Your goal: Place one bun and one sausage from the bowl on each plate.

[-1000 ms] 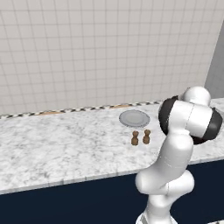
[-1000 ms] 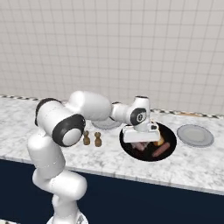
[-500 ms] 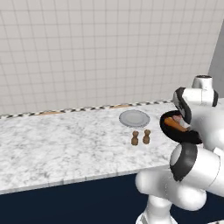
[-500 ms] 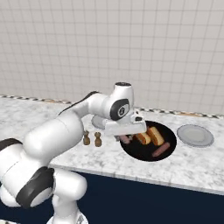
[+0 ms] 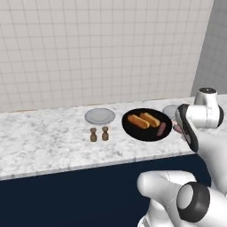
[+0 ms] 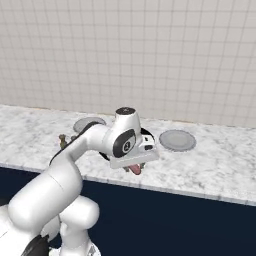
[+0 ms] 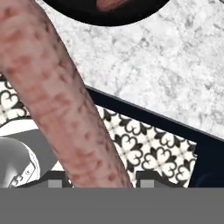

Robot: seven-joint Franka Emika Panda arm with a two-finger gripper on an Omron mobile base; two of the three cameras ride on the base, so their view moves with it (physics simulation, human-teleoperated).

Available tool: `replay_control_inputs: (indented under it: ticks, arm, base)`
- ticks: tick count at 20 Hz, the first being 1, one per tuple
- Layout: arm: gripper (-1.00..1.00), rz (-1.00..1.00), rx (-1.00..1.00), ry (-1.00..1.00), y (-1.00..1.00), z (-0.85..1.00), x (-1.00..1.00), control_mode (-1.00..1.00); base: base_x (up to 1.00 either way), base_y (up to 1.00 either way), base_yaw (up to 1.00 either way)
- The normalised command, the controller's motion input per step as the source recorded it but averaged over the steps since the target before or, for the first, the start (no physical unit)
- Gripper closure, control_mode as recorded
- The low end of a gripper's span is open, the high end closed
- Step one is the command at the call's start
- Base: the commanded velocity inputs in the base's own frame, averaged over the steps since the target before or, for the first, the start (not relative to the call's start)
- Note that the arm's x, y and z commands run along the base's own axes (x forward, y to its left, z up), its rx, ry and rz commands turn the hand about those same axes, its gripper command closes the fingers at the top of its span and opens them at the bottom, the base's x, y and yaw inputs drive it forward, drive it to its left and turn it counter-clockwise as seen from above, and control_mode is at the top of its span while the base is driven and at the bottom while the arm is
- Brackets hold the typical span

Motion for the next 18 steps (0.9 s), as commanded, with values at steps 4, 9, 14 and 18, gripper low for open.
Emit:
replay_control_inputs:
  ticks: [4,9,14,18]
  arm:
    - [1.0,0.0,0.0,0.0,0.0,0.0,0.0,1.0]
    - [1.0,0.0,0.0,0.0,0.0,0.0,0.0,1.0]
    - [1.0,0.0,0.01,0.0,0.05,0.0,0.2,-1.0]
    - [1.0,-0.06,0.01,0.0,0.27,-0.01,1.0,-1.0]
  base:
    - [0.19,-0.89,0.06]
    - [0.49,-0.44,0.12]
    - [0.61,0.01,0.04]
    - [0.0,0.0,0.0]
